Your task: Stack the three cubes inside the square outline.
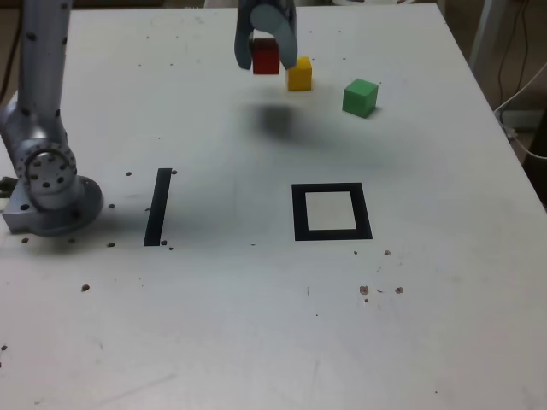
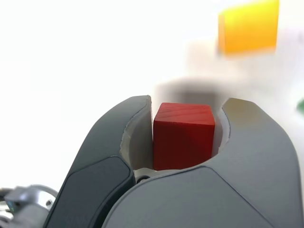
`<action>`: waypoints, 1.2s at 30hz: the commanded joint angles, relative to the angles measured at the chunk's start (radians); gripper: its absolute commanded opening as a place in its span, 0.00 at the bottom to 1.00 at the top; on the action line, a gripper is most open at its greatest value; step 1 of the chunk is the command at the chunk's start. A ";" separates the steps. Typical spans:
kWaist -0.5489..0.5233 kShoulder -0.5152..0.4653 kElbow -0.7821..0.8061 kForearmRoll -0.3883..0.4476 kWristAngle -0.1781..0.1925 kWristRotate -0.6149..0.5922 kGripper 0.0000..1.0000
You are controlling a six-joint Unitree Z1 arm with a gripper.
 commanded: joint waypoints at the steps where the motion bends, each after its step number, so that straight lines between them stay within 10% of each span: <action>1: -0.056 -0.037 0.035 -0.008 -0.011 -0.042 0.26; 16: -0.420 -0.073 0.123 -0.026 -0.083 -0.392 0.26; 36: -0.631 0.069 0.080 -0.076 -0.171 -0.626 0.26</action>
